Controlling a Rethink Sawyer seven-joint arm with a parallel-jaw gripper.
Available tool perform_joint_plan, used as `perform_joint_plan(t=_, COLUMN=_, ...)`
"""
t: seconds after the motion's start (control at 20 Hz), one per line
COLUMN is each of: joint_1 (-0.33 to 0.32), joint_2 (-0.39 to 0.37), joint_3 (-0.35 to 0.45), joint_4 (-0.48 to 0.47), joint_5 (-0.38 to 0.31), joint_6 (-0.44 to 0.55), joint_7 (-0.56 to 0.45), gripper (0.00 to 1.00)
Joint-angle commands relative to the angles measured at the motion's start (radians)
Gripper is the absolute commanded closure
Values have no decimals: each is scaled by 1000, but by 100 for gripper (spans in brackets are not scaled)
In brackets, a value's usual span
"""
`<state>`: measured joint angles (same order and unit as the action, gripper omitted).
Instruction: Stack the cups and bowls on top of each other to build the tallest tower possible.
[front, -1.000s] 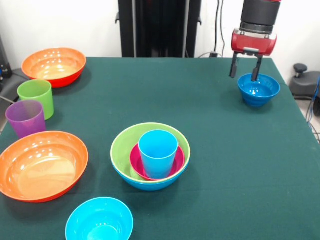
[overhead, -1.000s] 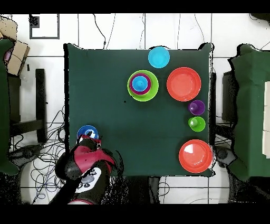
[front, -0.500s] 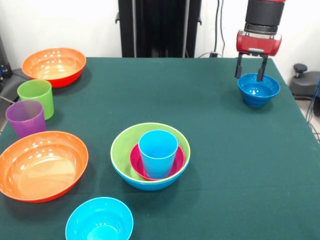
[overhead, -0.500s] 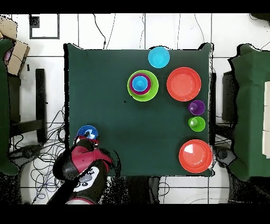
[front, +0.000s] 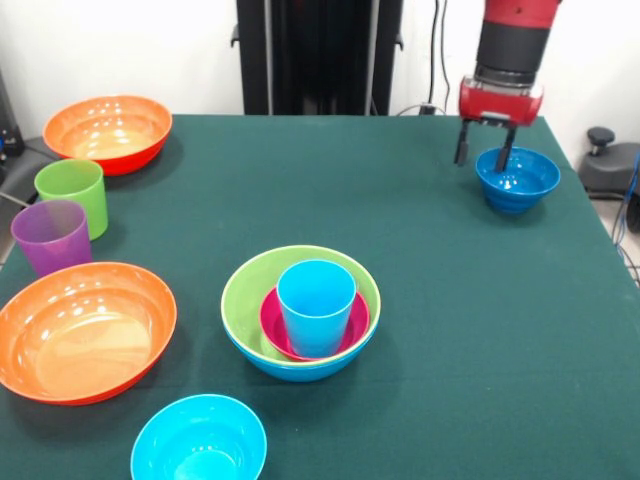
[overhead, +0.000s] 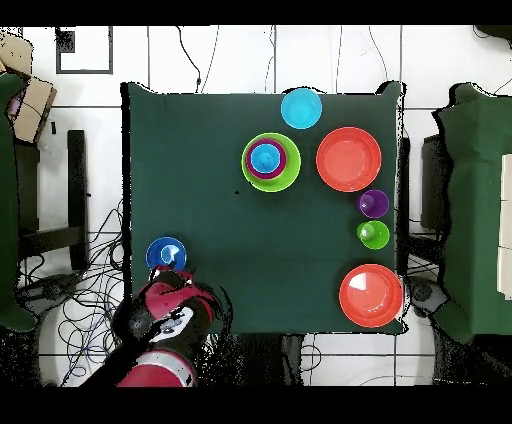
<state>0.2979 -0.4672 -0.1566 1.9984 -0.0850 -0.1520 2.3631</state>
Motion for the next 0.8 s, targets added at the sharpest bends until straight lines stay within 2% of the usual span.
perform_joint_plan(t=0.05, joint_1=-84, joint_2=109, joint_3=137, joint_4=-21, joint_5=-110, joint_6=-66, joint_7=45, gripper=0)
perform_joint_plan(t=0.3, joint_1=-94, joint_2=93, joint_3=151, joint_4=-24, joint_5=-119, joint_6=-43, joint_7=62, gripper=0)
perform_joint_plan(t=0.6, joint_1=-27, joint_2=109, joint_3=104, joint_4=-49, joint_5=-74, joint_6=-77, joint_7=90, gripper=0)
perform_joint_plan(t=0.65, joint_1=-25, joint_2=107, joint_3=103, joint_4=-50, joint_5=-75, joint_6=-70, joint_7=88, gripper=100)
perform_joint_plan(t=0.8, joint_1=-25, joint_2=100, joint_3=101, joint_4=-50, joint_5=-76, joint_6=-49, joint_7=81, gripper=100)
